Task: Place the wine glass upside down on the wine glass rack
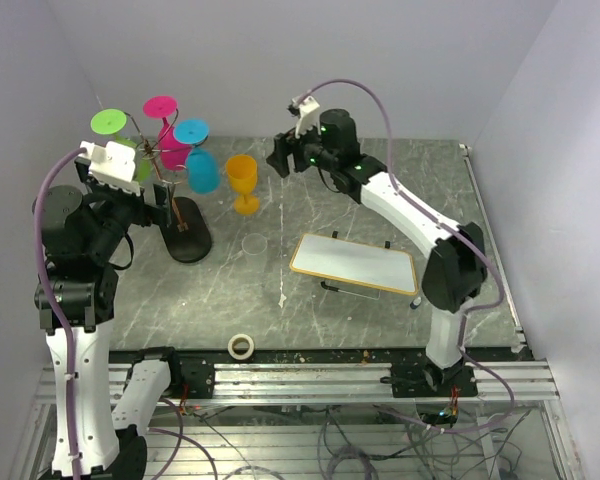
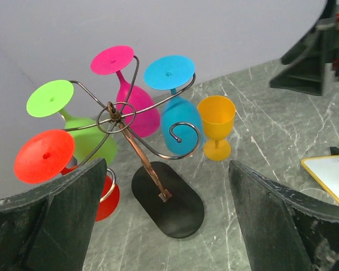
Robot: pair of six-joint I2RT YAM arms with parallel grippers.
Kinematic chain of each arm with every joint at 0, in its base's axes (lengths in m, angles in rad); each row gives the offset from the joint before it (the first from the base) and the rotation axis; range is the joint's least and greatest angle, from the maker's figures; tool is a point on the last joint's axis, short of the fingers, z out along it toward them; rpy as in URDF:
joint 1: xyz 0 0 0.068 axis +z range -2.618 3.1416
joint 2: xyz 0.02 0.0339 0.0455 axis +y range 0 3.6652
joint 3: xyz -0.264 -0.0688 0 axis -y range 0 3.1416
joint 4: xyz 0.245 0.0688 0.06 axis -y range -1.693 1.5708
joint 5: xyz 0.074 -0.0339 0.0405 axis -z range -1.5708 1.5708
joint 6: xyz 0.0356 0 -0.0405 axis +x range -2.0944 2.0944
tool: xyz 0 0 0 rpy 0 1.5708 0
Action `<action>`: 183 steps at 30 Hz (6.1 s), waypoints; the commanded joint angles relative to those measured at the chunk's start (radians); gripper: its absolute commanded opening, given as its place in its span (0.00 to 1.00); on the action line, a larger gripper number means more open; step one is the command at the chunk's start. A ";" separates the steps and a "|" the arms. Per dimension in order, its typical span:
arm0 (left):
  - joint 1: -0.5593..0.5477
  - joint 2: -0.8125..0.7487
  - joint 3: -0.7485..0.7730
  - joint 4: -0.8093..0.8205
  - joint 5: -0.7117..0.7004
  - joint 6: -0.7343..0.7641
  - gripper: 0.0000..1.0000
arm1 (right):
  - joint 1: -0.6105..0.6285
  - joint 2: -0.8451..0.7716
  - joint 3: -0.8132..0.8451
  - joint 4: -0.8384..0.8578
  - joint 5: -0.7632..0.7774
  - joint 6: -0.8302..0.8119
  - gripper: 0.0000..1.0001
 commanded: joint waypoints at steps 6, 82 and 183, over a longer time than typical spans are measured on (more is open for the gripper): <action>0.004 -0.012 -0.033 0.034 0.060 0.007 0.99 | 0.056 0.302 0.352 -0.157 0.074 0.065 0.71; -0.051 0.337 0.355 0.015 0.392 -0.488 0.87 | -0.218 -0.467 0.103 -0.190 -0.423 -0.006 0.00; -0.169 0.281 0.512 -0.612 -0.233 0.952 0.07 | -0.516 -0.700 -0.679 -0.209 -0.298 -0.398 0.87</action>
